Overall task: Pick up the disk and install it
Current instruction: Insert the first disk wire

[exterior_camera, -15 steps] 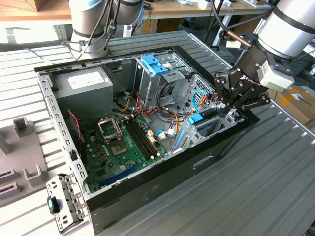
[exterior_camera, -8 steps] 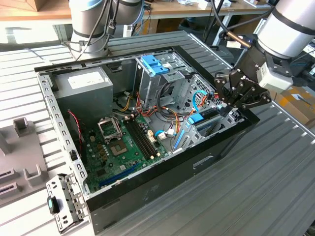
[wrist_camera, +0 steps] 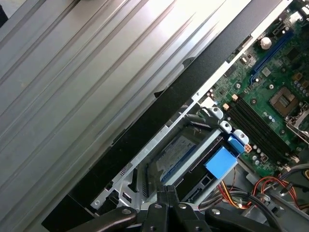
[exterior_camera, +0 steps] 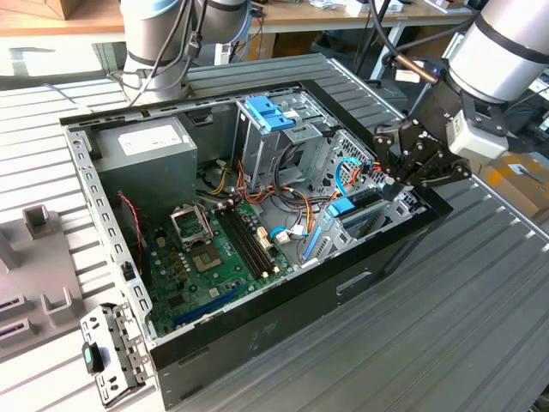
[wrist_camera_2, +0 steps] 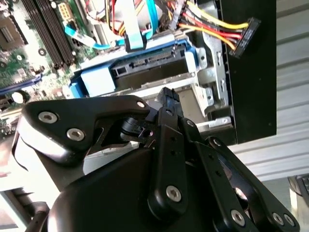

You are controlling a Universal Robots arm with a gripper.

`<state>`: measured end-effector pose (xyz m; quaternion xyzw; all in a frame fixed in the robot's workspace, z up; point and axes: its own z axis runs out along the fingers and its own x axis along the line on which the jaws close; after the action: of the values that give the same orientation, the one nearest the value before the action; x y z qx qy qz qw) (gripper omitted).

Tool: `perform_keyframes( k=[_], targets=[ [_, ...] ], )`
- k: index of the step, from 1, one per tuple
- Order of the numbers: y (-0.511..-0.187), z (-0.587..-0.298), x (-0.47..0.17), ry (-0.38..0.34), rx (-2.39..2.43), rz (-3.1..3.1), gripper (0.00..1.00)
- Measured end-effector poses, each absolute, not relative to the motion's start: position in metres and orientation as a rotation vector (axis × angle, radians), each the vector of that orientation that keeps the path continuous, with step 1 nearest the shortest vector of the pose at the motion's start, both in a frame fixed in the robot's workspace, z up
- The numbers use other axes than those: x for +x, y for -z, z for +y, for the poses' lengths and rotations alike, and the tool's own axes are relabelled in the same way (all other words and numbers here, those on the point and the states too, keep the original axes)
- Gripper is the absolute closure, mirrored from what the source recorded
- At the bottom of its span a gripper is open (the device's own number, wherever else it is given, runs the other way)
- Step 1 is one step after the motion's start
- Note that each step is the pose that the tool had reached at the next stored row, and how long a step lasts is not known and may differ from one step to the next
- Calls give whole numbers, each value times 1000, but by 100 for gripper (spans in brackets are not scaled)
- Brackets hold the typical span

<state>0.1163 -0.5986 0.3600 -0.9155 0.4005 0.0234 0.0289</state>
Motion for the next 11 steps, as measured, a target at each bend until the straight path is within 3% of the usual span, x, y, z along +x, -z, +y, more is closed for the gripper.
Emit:
perform_keyframes(
  k=[11],
  targets=[
    [-360, -599, 118, -80, -2809, 1229, 89]
  ],
)
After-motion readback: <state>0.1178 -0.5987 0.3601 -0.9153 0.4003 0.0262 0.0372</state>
